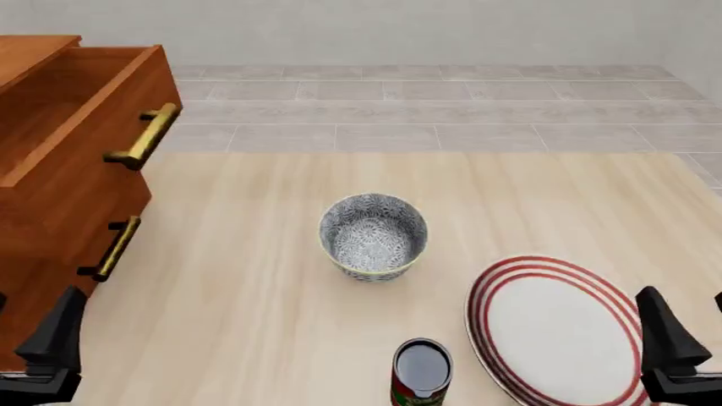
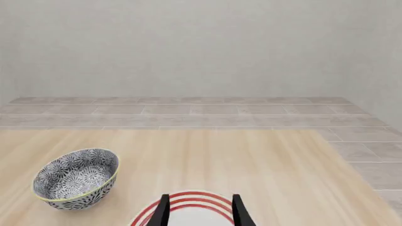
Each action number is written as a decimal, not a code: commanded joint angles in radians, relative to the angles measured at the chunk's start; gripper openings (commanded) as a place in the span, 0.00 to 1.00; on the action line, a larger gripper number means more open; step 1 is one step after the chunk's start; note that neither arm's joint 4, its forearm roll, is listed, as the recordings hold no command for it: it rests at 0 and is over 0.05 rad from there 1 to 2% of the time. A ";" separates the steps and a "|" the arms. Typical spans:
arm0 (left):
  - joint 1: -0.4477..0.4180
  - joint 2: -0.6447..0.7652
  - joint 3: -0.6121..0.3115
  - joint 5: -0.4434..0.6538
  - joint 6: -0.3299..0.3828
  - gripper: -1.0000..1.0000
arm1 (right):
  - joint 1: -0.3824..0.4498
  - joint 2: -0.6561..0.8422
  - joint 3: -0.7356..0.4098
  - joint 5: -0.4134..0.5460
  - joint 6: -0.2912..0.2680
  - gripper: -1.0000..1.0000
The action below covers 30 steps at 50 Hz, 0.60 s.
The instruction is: Put the bowl on the plate.
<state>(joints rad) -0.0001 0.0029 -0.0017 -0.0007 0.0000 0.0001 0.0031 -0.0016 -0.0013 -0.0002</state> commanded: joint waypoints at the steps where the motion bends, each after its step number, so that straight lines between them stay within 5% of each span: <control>1: 0.000 0.005 -0.003 -0.001 0.000 1.00 | -0.001 0.008 -0.001 -0.004 -0.002 1.00; 16: 0.000 0.005 -0.003 -0.001 0.000 1.00 | 0.009 0.017 -0.001 -0.001 -0.009 1.00; 26: 0.000 0.004 -0.003 -0.001 0.000 1.00 | 0.032 0.201 -0.077 -0.128 0.012 1.00; 30: 0.000 0.005 -0.003 -0.001 0.000 1.00 | 0.069 0.359 -0.132 -0.213 -0.041 1.00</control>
<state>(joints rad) -0.0001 0.0073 -0.0042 -0.0018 0.0000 0.0302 0.1612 -0.0571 -0.0990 -0.0128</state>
